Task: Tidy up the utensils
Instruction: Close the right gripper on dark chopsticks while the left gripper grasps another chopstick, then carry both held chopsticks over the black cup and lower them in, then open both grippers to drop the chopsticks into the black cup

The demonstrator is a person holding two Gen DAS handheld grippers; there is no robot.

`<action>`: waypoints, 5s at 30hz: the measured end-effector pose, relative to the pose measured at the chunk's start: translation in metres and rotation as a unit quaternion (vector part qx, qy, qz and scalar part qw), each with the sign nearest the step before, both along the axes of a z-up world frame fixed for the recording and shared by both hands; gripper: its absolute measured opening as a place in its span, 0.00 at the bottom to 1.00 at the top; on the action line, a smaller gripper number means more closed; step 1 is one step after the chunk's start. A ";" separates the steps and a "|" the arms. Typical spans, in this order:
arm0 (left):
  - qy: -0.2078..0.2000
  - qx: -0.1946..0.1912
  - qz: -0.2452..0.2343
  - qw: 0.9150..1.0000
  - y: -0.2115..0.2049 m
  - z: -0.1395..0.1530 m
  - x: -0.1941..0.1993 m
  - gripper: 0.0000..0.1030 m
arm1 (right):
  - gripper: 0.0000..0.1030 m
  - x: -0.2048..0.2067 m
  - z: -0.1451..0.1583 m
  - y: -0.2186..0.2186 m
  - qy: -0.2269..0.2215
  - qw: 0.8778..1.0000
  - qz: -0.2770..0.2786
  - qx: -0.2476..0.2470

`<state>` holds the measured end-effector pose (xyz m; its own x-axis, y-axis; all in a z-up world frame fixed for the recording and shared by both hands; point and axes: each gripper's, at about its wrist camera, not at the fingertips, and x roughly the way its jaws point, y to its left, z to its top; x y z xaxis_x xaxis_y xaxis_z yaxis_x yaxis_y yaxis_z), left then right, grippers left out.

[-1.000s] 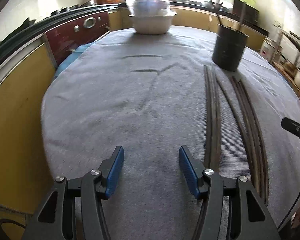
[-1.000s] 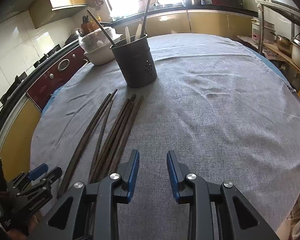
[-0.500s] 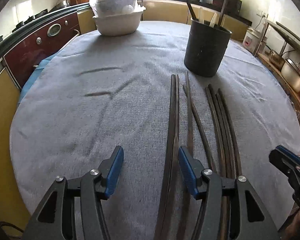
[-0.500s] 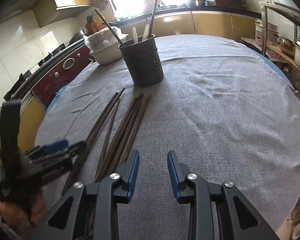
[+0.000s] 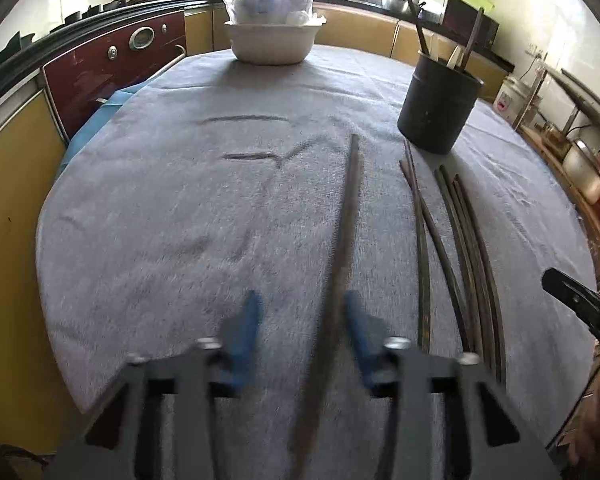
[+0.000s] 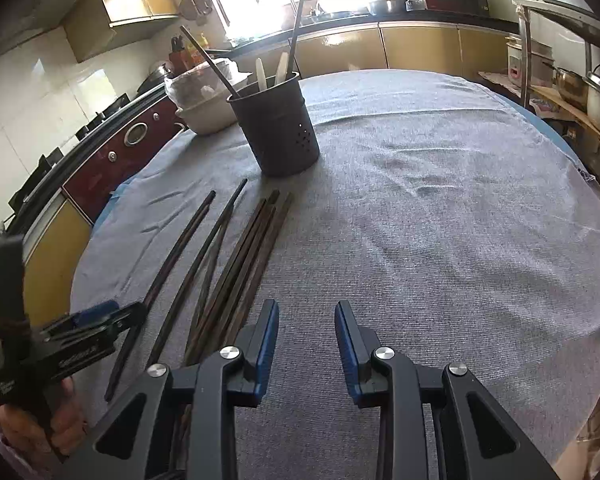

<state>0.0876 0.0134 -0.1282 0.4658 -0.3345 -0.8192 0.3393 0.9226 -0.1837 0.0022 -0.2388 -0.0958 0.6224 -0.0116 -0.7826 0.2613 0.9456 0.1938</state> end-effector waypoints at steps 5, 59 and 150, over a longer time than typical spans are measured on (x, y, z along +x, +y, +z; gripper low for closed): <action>0.012 -0.028 -0.021 0.999 0.010 -0.001 -0.013 0.13 | 0.31 0.001 -0.002 -0.004 0.003 1.000 -0.004 0.007; 0.157 0.036 -0.048 0.986 -0.103 0.004 0.167 0.18 | 0.10 0.152 -0.021 -0.060 0.197 0.978 -0.044 0.049; -0.101 -0.109 -0.052 0.988 -0.101 0.221 0.131 0.19 | 0.15 0.155 0.201 -0.028 -0.122 0.992 0.019 -0.029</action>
<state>0.2185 -0.0879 0.0927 0.5664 -0.5473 -0.6162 0.4799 0.8269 -0.2933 0.1576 -0.2668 0.1057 0.7945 -0.0262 -0.6066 0.1779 0.9653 0.1913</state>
